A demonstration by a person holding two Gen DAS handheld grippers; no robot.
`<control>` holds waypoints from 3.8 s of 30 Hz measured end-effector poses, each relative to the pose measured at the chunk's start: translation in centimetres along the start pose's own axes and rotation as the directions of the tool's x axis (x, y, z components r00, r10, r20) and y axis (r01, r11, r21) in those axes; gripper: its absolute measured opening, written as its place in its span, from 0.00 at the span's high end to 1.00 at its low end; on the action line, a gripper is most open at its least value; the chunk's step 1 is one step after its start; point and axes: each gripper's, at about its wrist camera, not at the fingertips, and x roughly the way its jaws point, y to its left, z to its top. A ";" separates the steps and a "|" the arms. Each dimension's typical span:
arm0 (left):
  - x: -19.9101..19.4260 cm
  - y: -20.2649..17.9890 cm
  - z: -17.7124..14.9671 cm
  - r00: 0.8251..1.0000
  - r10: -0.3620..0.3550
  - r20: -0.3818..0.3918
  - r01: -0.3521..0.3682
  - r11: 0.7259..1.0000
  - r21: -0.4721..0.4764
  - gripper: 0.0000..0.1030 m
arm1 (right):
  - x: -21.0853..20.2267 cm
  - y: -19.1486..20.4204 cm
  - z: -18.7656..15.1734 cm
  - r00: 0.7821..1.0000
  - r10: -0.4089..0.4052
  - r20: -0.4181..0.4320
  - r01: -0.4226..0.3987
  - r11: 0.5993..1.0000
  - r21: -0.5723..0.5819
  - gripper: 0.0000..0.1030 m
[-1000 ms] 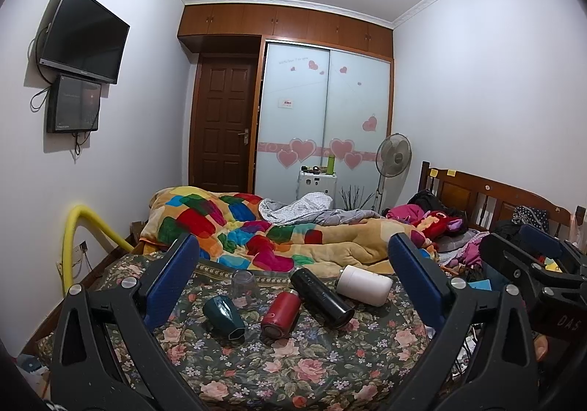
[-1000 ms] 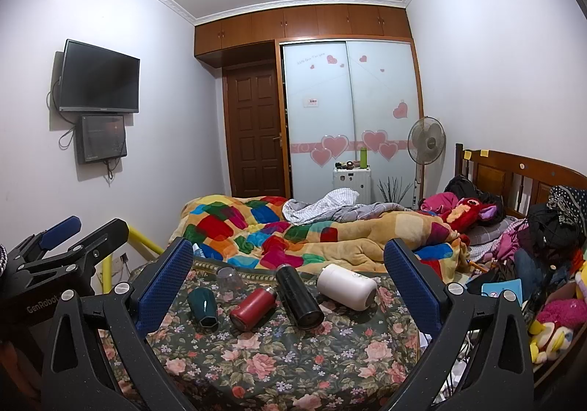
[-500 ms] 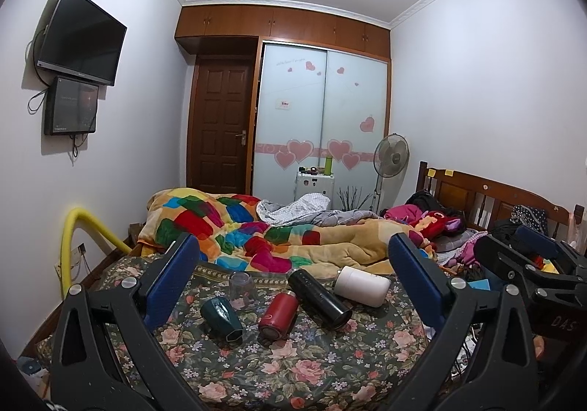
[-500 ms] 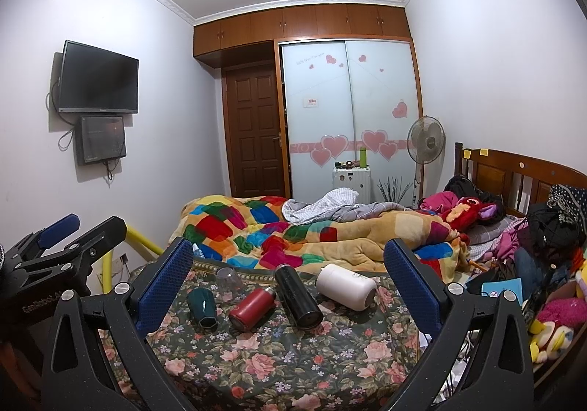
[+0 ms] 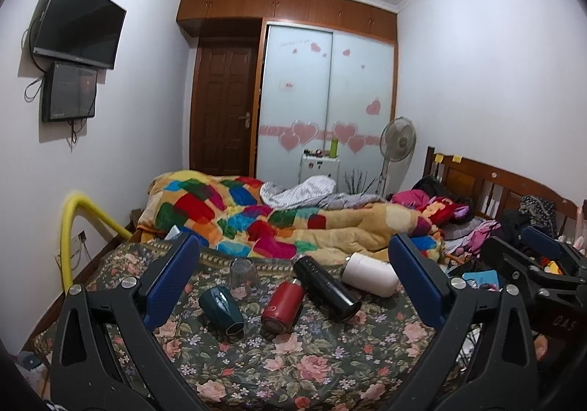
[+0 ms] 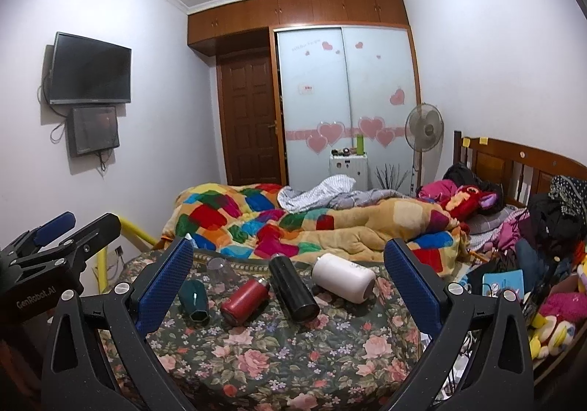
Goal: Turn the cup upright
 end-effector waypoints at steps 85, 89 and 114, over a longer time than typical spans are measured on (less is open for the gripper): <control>23.6 -7.7 -20.4 0.718 -0.110 -0.687 0.277 0.951 0.137 0.40 | 12.3 -6.5 -8.0 0.885 -0.081 -0.458 0.104 0.994 0.025 0.00; 21.7 -6.5 -18.2 0.746 -0.143 -0.650 0.280 0.954 0.111 0.37 | 12.4 -6.5 -7.3 0.886 -0.090 -0.455 0.116 0.993 0.028 0.00; 15.0 7.9 -16.6 0.842 -0.006 -0.539 0.024 0.999 0.027 0.29 | 25.1 0.4 -15.9 0.530 0.175 -0.829 -0.004 0.979 0.205 0.33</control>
